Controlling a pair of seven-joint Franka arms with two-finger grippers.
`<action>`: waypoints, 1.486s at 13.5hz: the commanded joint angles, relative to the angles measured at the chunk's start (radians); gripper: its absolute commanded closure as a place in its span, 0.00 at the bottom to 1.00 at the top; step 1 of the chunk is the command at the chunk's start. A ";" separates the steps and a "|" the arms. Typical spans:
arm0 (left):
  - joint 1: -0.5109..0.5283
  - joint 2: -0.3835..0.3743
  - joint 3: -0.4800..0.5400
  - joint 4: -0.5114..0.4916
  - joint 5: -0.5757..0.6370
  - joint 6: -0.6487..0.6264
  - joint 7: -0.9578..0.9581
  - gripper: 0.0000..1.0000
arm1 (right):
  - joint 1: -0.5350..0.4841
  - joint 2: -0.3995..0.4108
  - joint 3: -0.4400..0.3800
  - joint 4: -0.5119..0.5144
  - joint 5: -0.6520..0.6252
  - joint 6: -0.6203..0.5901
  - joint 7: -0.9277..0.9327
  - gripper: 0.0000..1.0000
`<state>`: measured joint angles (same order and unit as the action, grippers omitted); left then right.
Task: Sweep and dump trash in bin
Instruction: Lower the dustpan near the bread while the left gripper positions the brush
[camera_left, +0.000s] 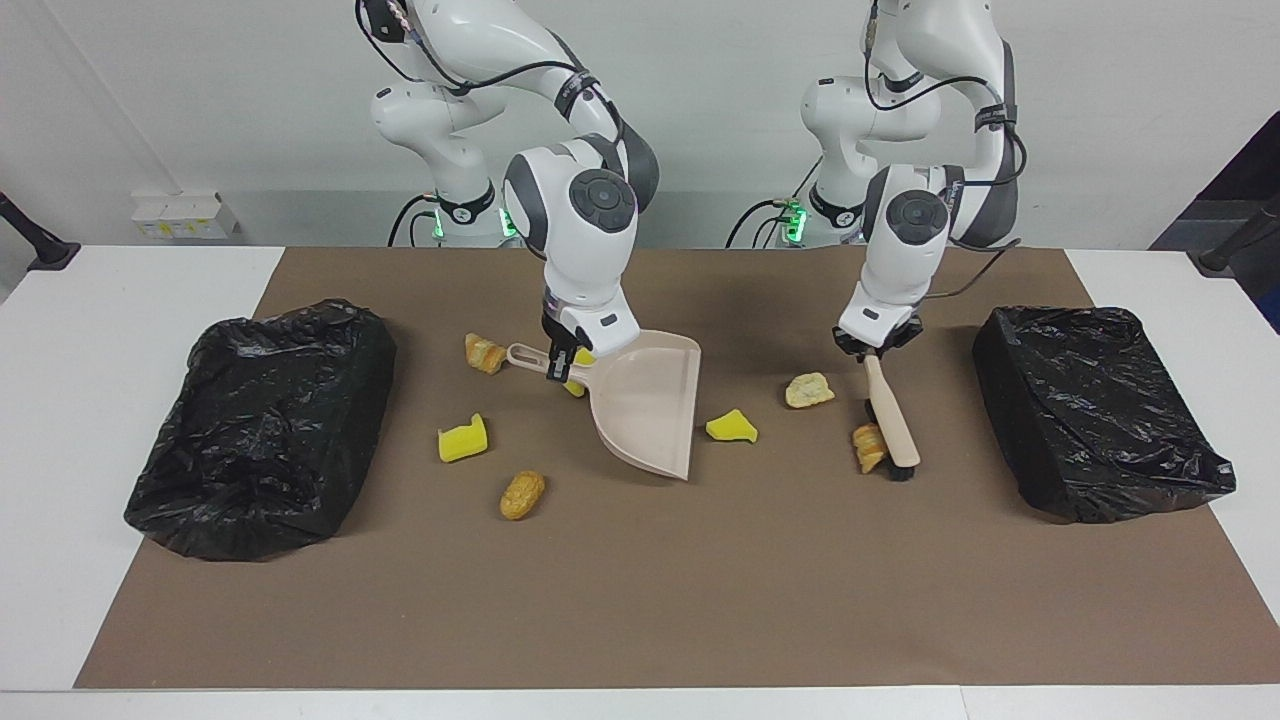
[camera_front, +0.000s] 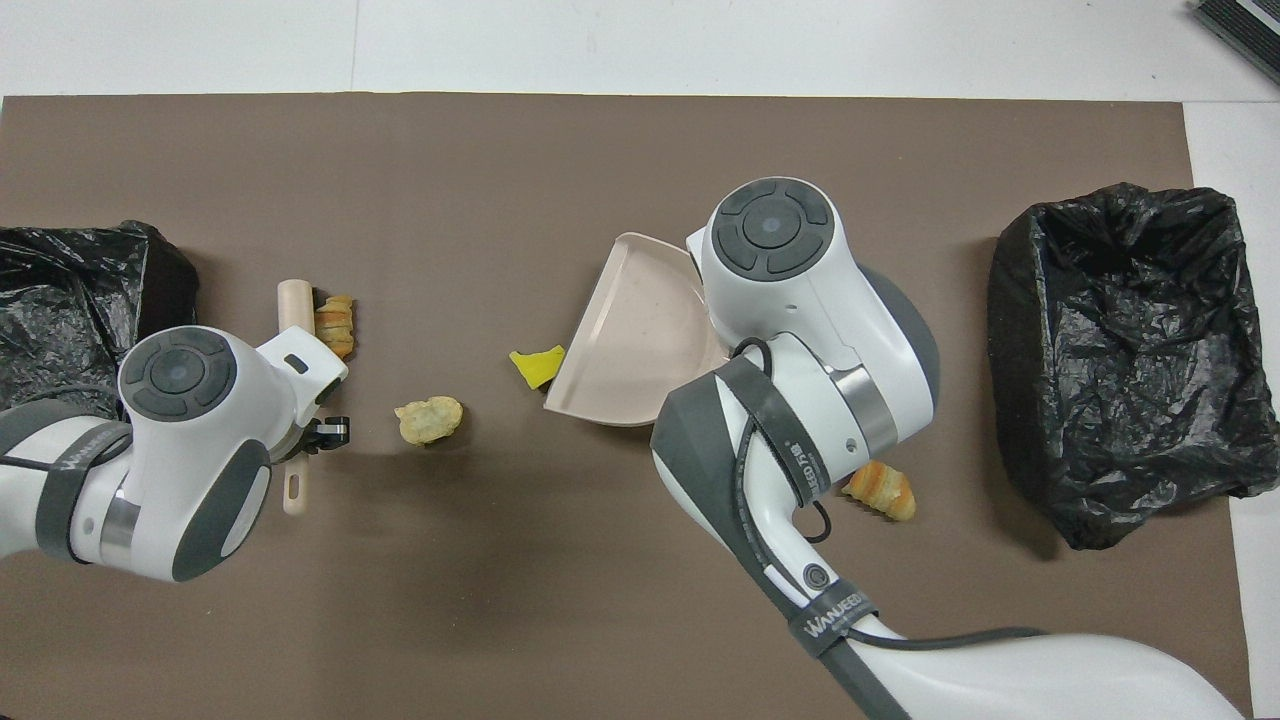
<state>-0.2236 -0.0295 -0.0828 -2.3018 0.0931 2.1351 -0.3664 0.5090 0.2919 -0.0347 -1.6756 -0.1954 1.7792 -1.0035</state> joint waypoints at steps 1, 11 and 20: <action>-0.055 -0.023 0.011 -0.034 -0.065 0.017 0.012 1.00 | 0.005 -0.083 0.006 -0.142 -0.032 0.084 -0.069 1.00; -0.127 0.019 0.011 -0.015 -0.188 0.081 0.253 1.00 | 0.059 -0.010 0.012 -0.127 -0.033 0.209 0.069 1.00; -0.299 0.025 0.009 0.039 -0.326 0.082 0.236 1.00 | 0.063 0.013 0.012 -0.127 -0.030 0.266 0.072 1.00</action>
<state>-0.4802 -0.0144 -0.0869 -2.2967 -0.1716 2.2074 -0.1353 0.5740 0.3056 -0.0275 -1.7985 -0.2087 2.0239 -0.9541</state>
